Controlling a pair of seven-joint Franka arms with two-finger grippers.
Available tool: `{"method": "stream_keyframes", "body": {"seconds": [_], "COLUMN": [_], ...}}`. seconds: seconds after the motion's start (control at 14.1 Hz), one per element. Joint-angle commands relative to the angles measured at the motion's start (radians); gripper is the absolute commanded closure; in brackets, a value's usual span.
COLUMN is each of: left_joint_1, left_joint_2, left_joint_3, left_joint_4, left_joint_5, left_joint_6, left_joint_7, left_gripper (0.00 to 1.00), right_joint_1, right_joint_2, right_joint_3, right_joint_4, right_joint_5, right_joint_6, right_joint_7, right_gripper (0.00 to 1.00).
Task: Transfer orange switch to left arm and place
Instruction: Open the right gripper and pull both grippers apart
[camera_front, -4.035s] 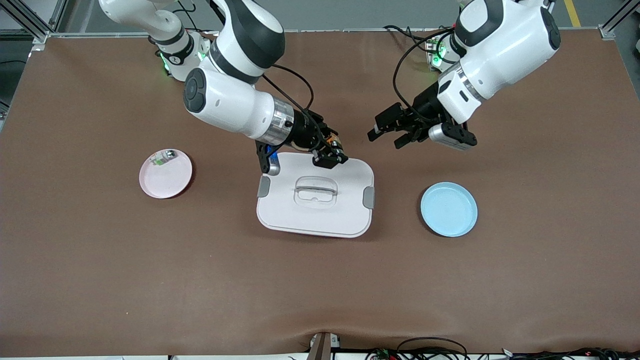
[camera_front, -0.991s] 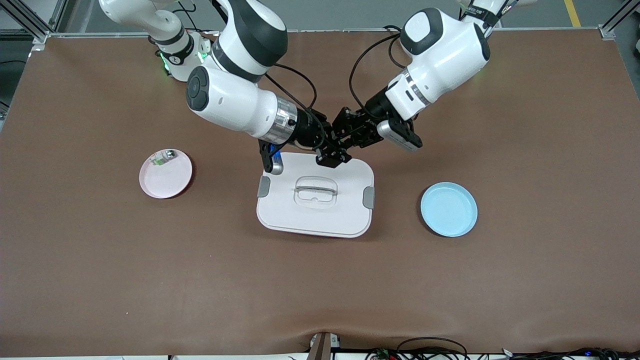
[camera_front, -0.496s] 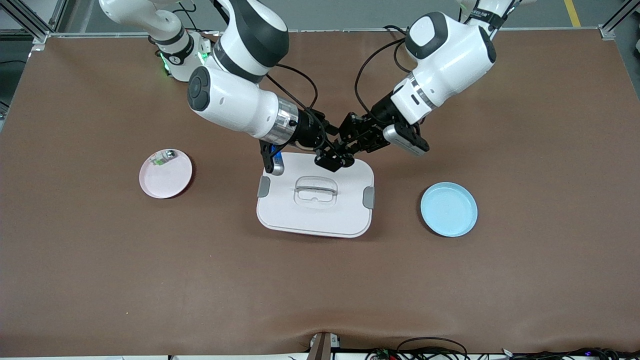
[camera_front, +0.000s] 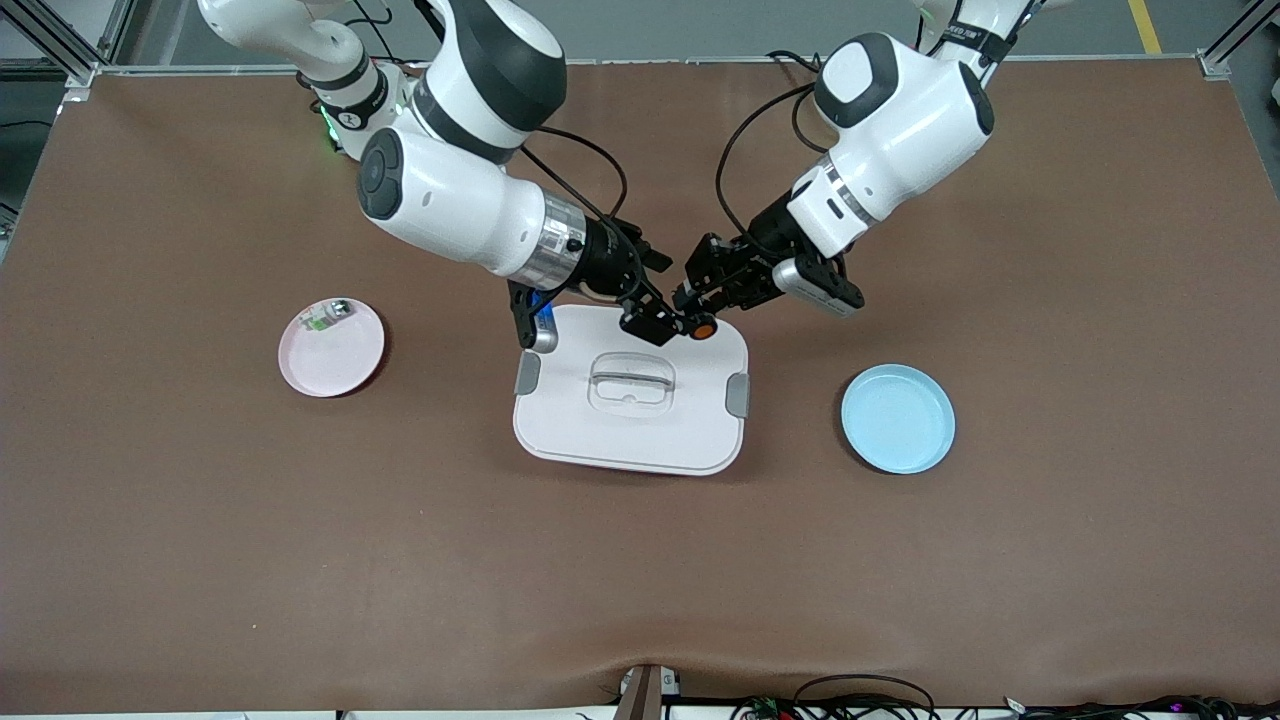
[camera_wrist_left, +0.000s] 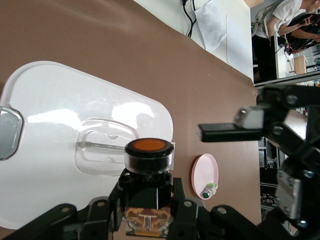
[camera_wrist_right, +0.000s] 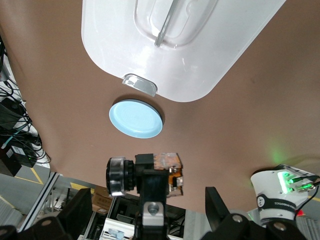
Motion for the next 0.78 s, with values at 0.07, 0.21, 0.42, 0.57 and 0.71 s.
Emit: {"method": "stream_keyframes", "body": {"seconds": [0.07, 0.21, 0.42, 0.57, 0.71], "left_joint_1": [0.083, 0.128, 0.23, 0.267, 0.295], "left_joint_2": [-0.006, -0.015, -0.024, -0.023, -0.023], "left_joint_3": [-0.005, -0.003, -0.003, -0.003, -0.003], "left_joint_4": [-0.011, -0.013, -0.002, -0.002, -0.002], "left_joint_5": [0.055, 0.078, 0.243, 0.354, 0.418], "left_joint_6": [0.003, -0.075, -0.201, -0.248, -0.276], "left_joint_7": [0.004, 0.001, 0.001, 0.001, 0.003], "left_gripper": [1.0, 1.0, 1.0, 1.0, 1.0], "right_joint_1": [-0.06, -0.112, -0.167, -0.176, -0.192], "right_joint_2": [-0.049, -0.071, -0.098, -0.126, -0.169], "right_joint_3": [0.004, 0.003, 0.003, 0.004, 0.003], "right_joint_4": [-0.006, -0.008, -0.011, -0.032, -0.084], "right_joint_5": [-0.026, -0.034, -0.124, -0.201, -0.267], "right_joint_6": [-0.13, -0.233, -0.362, -0.407, -0.41], "right_joint_7": [-0.113, -0.2, -0.334, -0.427, -0.541], "right_gripper": [0.0, 0.0, 0.0, 0.0, 0.0]}}
